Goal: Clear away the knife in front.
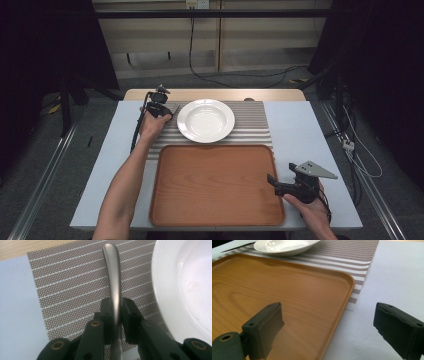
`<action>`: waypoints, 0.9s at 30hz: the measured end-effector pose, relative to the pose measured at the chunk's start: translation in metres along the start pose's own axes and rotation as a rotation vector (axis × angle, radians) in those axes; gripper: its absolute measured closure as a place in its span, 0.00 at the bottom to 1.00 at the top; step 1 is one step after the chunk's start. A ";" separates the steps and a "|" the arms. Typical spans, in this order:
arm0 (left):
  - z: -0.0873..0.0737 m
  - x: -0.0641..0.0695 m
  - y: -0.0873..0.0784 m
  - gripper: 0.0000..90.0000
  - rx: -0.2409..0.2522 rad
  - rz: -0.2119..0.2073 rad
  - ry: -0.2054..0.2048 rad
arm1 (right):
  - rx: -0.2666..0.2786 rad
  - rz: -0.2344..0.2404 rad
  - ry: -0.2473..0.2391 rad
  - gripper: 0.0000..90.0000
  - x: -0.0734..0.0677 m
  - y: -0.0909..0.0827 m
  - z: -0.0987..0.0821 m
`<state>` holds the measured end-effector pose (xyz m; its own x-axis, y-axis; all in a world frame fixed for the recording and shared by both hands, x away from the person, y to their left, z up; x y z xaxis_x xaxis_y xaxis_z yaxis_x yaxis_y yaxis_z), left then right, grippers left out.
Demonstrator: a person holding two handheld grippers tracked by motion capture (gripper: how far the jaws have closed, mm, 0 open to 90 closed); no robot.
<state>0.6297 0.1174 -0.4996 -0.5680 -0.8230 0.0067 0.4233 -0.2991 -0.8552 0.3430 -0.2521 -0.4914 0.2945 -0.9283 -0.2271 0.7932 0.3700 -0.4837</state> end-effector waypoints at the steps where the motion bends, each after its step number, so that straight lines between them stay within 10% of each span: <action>1: 0.000 0.000 -0.001 0.89 0.004 0.001 -0.003 | -0.001 0.000 -0.001 0.09 0.000 0.000 0.000; 27: -0.010 0.021 -0.056 0.89 0.075 0.002 0.049 | 0.007 -0.008 -0.015 0.10 -0.001 -0.004 0.001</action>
<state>0.5869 0.1217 -0.4570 -0.6001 -0.7997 -0.0218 0.4754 -0.3346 -0.8137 0.3397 -0.2530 -0.4887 0.2956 -0.9318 -0.2104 0.7993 0.3619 -0.4797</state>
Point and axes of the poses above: each handheld gripper's, and its own axes: y roughly forward along the jaws, z roughly out of its top, x roughly to its right, the point moved 8 cm from there along y, roughly forward along the jaws, and after that the axes turned 8 degrees about y, right-handed, at the moved point
